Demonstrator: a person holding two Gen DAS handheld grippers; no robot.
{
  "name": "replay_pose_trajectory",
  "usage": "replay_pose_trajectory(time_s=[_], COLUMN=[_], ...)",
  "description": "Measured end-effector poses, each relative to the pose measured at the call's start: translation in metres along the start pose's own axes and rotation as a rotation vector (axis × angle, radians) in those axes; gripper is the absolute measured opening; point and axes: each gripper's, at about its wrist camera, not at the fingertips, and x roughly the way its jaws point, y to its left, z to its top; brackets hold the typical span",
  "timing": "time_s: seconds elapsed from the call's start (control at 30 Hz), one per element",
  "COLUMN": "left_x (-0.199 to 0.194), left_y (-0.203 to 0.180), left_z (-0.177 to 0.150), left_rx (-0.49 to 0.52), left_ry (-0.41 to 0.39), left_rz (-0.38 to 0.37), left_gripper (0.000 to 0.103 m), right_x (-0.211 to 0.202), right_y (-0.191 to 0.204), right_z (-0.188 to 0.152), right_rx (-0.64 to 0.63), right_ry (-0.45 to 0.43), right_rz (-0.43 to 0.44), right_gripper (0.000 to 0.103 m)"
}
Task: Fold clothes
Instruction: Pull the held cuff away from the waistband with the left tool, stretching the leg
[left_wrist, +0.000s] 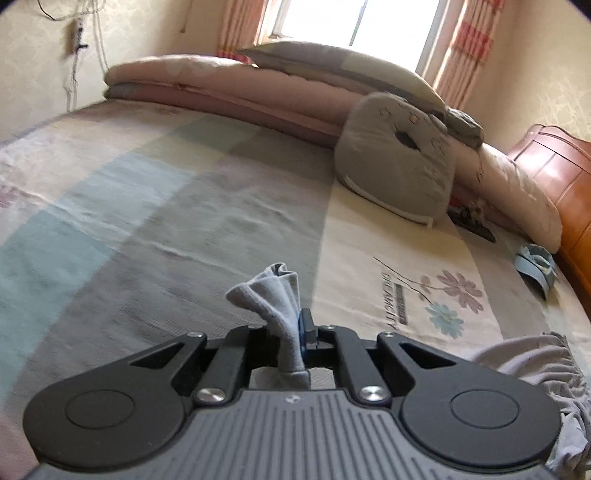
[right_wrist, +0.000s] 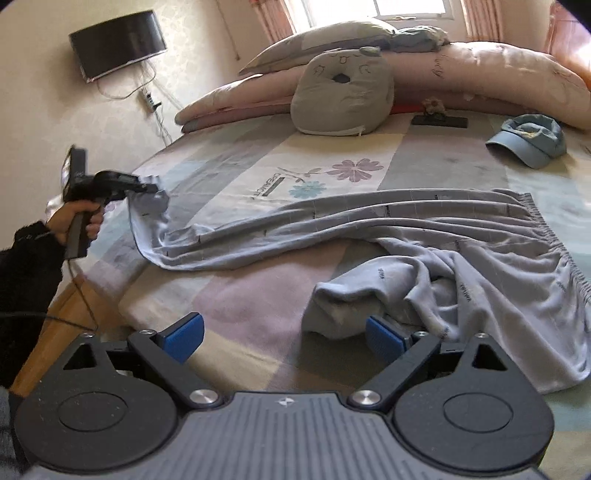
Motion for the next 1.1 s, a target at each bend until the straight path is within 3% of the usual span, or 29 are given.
replay_pose_trajectory(time_s=[0.1, 0.27, 0.47, 0.63, 0.73, 0.9, 1.1], left_x=[0.021, 0.045, 0.072, 0.087, 0.085, 0.081, 0.056], left_y=[-0.009, -0.017, -0.026, -0.025, -0.025, -0.018, -0.007], left_z=[-0.01, -0.018, -0.009, -0.006, -0.004, 0.011, 0.047], left_rx=[0.018, 0.004, 0.02, -0.03, -0.02, -0.06, -0.155], left_ry=[0.022, 0.027, 0.045, 0.097, 0.136, 0.244, 0.262], left_rz=[-0.002, 0.01, 0.059, 0.098, 0.151, 0.202, 0.217], left_gripper=[0.006, 0.006, 0.006, 0.006, 0.006, 0.006, 0.005], right_x=[0.011, 0.063, 0.163, 0.248, 0.265, 0.277, 0.29], right_y=[-0.007, -0.033, -0.086, -0.12, -0.128, -0.13, -0.114], right_z=[0.018, 0.062, 0.116, 0.138, 0.14, 0.153, 0.165], right_rx=[-0.04, -0.086, -0.136, -0.096, -0.048, 0.062, 0.077], right_ry=[-0.002, 0.031, 0.145, 0.308, 0.335, 0.424, 0.544], right_rz=[0.03, 0.142, 0.274, 0.353, 0.412, 0.401, 0.28], right_gripper=[0.097, 0.097, 0.097, 0.097, 0.103, 0.103, 0.103])
